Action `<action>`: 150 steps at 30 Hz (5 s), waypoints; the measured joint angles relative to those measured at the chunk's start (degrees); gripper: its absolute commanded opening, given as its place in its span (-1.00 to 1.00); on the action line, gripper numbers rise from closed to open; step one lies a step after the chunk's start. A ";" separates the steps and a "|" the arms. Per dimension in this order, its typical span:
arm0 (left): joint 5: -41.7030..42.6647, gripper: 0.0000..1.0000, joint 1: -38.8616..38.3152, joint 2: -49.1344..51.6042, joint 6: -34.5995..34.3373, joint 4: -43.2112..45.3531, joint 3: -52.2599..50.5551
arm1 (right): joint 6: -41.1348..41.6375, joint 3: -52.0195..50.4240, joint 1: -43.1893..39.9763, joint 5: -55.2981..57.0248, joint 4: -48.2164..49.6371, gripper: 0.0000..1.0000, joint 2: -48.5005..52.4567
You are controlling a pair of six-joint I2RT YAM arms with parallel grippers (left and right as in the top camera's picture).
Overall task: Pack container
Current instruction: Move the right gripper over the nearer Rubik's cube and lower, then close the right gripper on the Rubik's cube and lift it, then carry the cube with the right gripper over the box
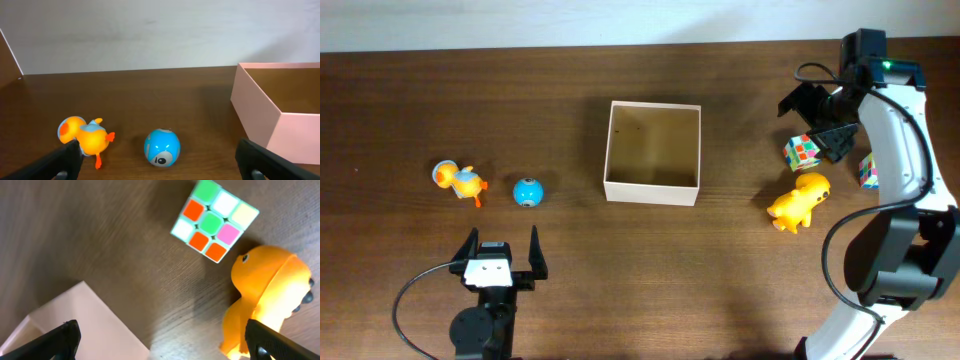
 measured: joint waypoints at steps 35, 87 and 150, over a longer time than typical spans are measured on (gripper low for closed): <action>0.00 0.99 0.00 0.00 0.00 0.02 0.00 | 11.96 -2.69 -2.45 6.99 9.11 0.96 12.48; 0.00 0.99 0.00 0.00 0.00 0.02 0.00 | -8.50 -2.64 -2.45 11.19 12.33 -0.10 13.55; 0.00 0.99 0.00 0.00 0.00 0.02 0.00 | -22.62 9.66 39.69 9.38 21.59 -0.10 3.02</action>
